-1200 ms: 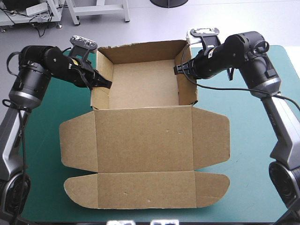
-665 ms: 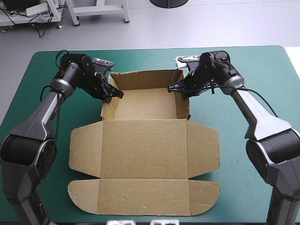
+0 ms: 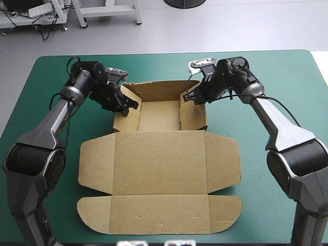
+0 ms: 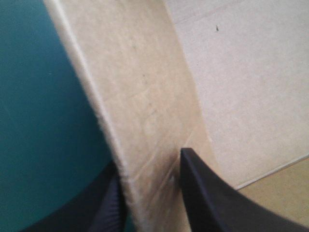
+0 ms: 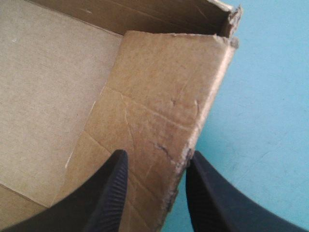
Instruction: Fold the box
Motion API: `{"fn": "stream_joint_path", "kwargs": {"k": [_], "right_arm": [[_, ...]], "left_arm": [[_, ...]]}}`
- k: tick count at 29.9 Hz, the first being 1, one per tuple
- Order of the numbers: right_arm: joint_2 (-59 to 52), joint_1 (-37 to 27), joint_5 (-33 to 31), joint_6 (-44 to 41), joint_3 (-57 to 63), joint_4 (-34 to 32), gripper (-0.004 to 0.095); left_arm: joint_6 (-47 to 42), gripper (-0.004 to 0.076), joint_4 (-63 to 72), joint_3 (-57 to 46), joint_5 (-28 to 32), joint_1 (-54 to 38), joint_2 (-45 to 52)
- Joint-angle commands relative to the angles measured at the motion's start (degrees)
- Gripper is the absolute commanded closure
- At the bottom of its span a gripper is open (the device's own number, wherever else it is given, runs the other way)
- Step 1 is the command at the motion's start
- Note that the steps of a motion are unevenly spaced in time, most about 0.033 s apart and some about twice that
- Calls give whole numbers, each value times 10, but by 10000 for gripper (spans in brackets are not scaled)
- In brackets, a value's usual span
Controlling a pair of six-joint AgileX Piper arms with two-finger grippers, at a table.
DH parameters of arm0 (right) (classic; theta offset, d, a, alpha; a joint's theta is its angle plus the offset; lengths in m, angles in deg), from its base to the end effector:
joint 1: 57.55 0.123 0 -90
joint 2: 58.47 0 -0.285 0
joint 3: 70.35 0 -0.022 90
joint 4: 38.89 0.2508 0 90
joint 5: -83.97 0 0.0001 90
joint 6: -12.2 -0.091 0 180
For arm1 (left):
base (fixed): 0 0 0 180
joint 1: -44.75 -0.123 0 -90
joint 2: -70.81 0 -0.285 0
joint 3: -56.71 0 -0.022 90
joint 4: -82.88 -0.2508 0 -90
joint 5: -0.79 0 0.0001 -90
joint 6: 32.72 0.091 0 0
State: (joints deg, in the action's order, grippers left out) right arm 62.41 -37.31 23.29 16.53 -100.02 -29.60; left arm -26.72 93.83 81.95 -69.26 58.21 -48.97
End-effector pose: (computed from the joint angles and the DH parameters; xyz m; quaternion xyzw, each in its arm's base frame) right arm 0.4087 0.1643 0.3050 -0.1849 0.9493 0.1109 0.2289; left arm 0.4023 -0.1130 0.2862 0.1468 0.9757 -0.1017 0.1271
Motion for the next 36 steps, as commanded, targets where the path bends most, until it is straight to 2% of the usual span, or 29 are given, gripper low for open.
{"fn": "stream_joint_path", "kwargs": {"k": [1, 4, 11, 17, 25, 29, 32, 36], "right_arm": [[-35, 1, 18, 7, -17, 3, 525], [-35, 1, 18, 11, -17, -7, 523], [-37, 1, 17, 8, -18, -20, 499], [-48, 1, 14, 5, -18, -8, 499], [-100, 1, -7, 5, -30, -21, 499], [-126, 1, -74, -43, -40, -23, 499], [-129, 1, -115, -37, -40, -26, 499], [-126, 1, -91, -37, -34, -12, 499]], "left_arm": [[0, 293, 25, 14, -39, 3, 29], [-22, 244, 27, 14, -39, 3, 29], [-29, 245, 32, 15, -39, -3, 67], [-32, 245, 32, 15, -39, -10, 140], [-42, 256, 51, 15, -39, -8, 266], [-42, 293, 56, 8, -39, -8, 339], [-42, 309, 61, -30, -39, -8, 405], [-41, 316, 53, -119, -39, -8, 494]]}}
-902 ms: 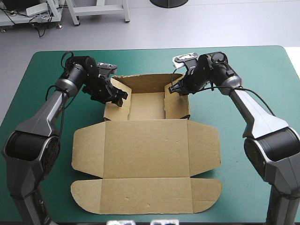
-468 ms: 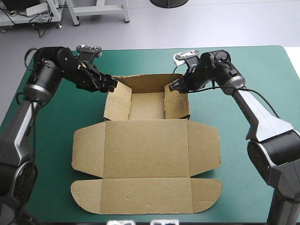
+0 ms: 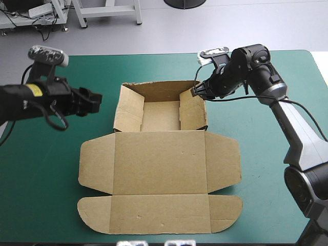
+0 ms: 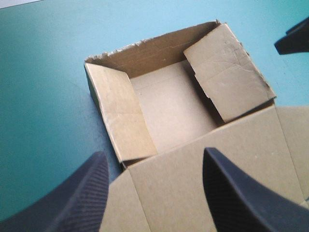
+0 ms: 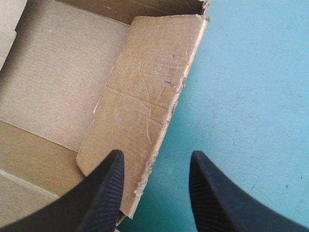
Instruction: Fold the box
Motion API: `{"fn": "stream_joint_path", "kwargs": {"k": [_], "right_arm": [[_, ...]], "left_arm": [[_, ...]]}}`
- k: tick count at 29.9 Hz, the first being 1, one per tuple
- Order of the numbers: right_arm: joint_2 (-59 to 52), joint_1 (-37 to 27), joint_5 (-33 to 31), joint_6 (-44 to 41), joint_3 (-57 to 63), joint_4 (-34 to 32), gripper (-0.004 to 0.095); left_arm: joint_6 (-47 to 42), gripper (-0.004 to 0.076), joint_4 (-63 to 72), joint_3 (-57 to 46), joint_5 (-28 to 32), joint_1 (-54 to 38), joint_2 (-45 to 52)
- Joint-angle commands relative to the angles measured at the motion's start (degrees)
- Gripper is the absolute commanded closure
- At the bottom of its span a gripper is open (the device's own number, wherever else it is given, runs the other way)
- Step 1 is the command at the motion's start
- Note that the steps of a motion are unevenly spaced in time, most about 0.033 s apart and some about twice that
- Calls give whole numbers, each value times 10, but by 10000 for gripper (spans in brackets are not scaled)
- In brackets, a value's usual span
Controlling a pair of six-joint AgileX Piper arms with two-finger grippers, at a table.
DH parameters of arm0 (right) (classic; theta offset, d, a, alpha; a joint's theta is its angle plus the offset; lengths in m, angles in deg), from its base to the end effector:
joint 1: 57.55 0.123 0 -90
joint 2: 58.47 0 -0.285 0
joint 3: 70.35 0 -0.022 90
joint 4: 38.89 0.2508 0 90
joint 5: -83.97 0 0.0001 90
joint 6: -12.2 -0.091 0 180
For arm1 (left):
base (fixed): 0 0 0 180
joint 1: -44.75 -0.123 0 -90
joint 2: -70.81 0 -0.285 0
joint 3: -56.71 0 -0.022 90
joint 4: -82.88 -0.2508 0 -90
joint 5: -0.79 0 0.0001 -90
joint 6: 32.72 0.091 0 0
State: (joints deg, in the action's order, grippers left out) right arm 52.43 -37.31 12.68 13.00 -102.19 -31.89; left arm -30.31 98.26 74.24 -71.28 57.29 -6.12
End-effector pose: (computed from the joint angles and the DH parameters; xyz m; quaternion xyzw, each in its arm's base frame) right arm 0.3609 0.1443 0.3799 -0.1721 0.9494 0.1032 0.2414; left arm 0.1968 -0.0673 0.4896 0.1322 0.8939 -0.1684 0.3939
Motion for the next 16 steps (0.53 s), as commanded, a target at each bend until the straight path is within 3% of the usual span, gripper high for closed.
{"fn": "stream_joint_path", "kwargs": {"k": [1, 8, 16], "right_arm": [[-25, 1, 26, -1, -13, 15, 499], [11, 1, 60, -8, -13, 17, 499], [84, 1, 76, -14, -13, 38, 500]], "left_arm": [[-5, 316, 3, -71, -19, 1, 92], [-5, 316, -23, -260, -18, 1, 247], [-5, 316, -13, -374, -18, 1, 328]]}}
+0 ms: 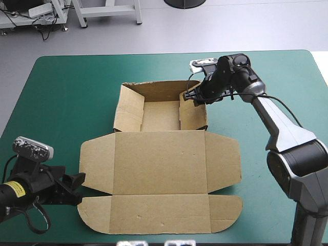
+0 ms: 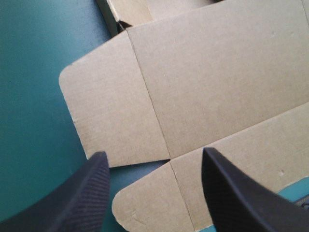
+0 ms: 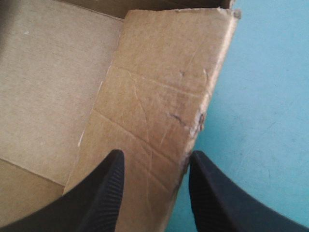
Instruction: Fold the box
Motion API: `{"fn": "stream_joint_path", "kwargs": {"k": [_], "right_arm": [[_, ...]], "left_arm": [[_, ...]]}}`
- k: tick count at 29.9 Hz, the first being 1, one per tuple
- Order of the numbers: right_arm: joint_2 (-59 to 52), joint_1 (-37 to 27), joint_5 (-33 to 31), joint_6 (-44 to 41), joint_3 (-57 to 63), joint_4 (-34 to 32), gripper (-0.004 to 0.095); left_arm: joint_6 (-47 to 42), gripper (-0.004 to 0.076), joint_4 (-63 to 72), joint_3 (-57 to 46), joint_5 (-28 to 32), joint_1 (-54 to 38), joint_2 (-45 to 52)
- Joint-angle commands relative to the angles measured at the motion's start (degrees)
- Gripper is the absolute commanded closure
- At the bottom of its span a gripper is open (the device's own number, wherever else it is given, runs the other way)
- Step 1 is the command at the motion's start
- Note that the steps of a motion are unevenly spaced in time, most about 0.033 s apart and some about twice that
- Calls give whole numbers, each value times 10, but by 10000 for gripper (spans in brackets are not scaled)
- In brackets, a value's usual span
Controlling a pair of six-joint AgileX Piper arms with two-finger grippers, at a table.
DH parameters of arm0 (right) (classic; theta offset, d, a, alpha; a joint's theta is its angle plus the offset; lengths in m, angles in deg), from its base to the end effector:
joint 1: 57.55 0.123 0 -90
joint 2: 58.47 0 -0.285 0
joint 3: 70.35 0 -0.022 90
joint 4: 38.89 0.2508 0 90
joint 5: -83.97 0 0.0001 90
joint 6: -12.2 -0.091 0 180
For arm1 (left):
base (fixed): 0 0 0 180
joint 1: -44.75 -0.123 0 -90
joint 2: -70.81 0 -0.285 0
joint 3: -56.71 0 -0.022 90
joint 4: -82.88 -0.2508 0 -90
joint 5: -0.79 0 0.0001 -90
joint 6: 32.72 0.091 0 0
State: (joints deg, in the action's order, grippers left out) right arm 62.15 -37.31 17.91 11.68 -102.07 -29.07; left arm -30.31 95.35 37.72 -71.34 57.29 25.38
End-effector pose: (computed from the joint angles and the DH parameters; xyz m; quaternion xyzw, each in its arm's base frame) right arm 0.4022 0.1634 0.3138 -0.1499 0.9612 0.1214 0.1973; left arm 0.0724 -0.0353 0.3899 0.1274 0.9147 -0.1404 0.3570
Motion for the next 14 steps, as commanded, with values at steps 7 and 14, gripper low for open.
{"fn": "stream_joint_path", "kwargs": {"k": [7, 14], "right_arm": [[13, 1, 31, -1, -14, -2, 753], [-1, -12, 22, -10, -47, -42, 913]], "left_arm": [[-5, 316, 14, -21, -16, 1, 16], [-5, 316, 8, -21, -17, 1, 16]]}}
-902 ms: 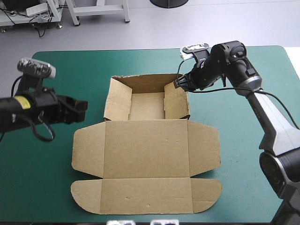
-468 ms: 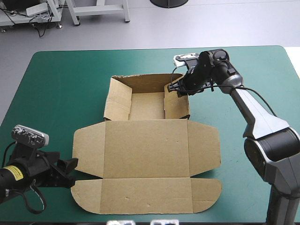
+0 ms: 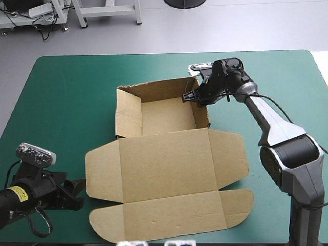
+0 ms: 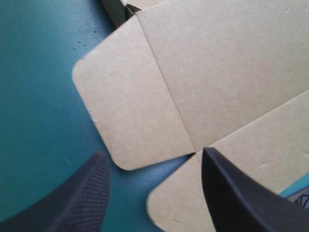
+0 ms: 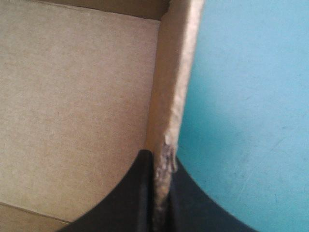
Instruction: Fold the box
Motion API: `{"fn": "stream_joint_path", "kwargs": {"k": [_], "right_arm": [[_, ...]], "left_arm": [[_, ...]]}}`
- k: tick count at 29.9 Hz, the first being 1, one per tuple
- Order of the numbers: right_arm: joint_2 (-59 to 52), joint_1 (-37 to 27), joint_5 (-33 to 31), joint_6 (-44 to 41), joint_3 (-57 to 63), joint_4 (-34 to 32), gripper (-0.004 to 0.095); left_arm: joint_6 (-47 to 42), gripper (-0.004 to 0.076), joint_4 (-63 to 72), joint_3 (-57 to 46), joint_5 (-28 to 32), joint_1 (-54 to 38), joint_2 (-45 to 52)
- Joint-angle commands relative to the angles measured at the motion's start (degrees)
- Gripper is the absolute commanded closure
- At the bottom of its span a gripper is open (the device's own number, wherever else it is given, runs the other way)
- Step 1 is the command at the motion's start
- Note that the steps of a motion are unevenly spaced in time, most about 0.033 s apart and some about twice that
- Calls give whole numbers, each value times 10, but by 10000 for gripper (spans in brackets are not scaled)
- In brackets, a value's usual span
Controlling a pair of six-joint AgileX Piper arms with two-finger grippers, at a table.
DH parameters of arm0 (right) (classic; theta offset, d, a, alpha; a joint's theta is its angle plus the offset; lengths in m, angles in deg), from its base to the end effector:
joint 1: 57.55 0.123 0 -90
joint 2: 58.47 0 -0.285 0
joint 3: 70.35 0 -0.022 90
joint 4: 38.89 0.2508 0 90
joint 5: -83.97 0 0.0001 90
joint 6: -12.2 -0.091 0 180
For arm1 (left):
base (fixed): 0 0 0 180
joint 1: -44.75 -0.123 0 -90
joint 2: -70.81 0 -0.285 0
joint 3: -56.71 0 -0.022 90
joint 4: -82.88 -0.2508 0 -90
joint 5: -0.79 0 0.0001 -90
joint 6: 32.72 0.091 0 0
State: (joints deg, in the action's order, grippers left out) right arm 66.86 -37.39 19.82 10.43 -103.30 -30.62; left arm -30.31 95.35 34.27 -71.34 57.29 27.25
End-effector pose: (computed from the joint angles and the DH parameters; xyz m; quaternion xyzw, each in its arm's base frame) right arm 0.4207 0.1670 0.2844 -0.1387 0.9668 0.1072 0.1859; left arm 0.0677 -0.0342 0.3755 0.1265 0.9198 -0.1394 0.3442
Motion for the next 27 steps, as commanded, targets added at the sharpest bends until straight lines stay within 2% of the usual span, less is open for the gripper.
{"fn": "stream_joint_path", "kwargs": {"k": [1, 6, 13, 17, 20, 23, 27], "right_arm": [[-53, -20, -7, -5, -44, -44, 913], [-75, -109, -80, -16, -85, -133, 913], [-112, -281, -80, 3, -84, -114, 913], [-111, -343, -80, 50, -68, -121, 912], [-101, -357, -79, 102, -37, -165, 901], [-79, -359, -76, 112, -12, -209, 820], [-51, -359, -80, 113, -9, -198, 600]], "left_arm": [[-5, 316, 4, 14, -17, 1, -2], [-5, 316, -17, 14, -17, 1, -2], [-5, 316, -18, 14, -17, 1, -2], [-5, 316, -18, 14, -17, 1, -2], [-5, 316, -18, 14, -17, 1, -2], [-5, 316, -18, 14, -17, 1, -2], [-5, 321, -17, 14, -17, 1, -2]]}}
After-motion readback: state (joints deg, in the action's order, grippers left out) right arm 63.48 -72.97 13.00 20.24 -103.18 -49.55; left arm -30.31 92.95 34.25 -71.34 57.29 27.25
